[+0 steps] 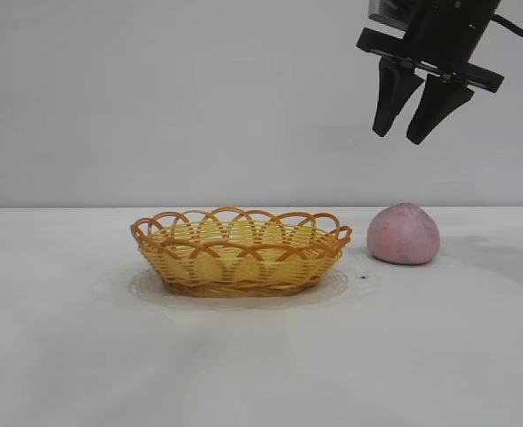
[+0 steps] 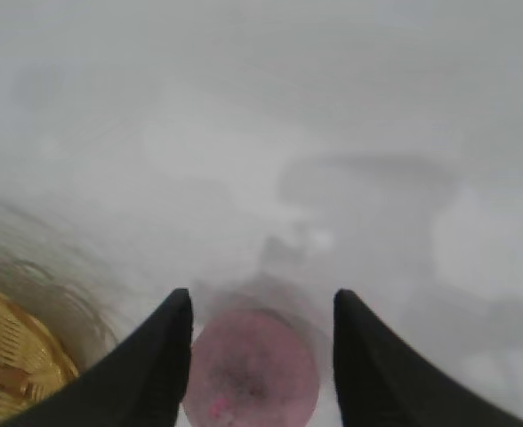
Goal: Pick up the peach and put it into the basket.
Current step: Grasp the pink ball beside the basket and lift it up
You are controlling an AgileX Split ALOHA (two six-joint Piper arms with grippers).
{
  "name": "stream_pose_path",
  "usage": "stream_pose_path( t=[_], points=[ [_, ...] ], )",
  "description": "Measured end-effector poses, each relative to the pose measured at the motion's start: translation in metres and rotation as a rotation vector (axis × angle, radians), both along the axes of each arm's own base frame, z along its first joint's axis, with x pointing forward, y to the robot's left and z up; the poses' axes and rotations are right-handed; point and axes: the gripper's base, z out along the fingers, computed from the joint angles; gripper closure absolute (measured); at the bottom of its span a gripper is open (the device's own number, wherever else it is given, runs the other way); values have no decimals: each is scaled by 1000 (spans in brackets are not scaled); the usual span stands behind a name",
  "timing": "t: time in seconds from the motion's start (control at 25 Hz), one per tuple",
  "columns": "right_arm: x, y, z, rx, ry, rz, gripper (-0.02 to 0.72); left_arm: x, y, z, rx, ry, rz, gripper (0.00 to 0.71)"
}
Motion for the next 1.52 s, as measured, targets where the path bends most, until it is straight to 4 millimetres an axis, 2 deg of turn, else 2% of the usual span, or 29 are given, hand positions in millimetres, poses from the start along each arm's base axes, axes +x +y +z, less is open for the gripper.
stream_pose_path(
  t=[0.04,0.24,0.32,0.44,0.56,0.84,0.92,1.16,1.52],
  points=[
    [0,0,0,5,1,-1,408,-20,2,7,-13,-26,8,185],
    [0,2,1,33,6,-10,408,-108,11,15,-25,-70,24,185],
    [0,3,1,36,7,-11,408,-137,14,21,-27,-94,23,185],
    [0,3,1,44,8,-10,408,-166,18,24,-27,-98,33,185],
    [0,3,1,47,7,-9,408,-184,19,16,-35,-71,39,185],
    [-1,4,1,44,11,5,408,-209,14,-10,-81,-87,-38,185],
    [-2,4,1,43,15,11,408,-217,14,-16,-88,-118,-55,185],
    [-3,4,1,42,28,17,408,-248,16,-15,-101,-322,-70,185],
    [-12,1,-5,-4,126,70,408,-252,17,-16,-99,-342,-73,185]
  ],
)
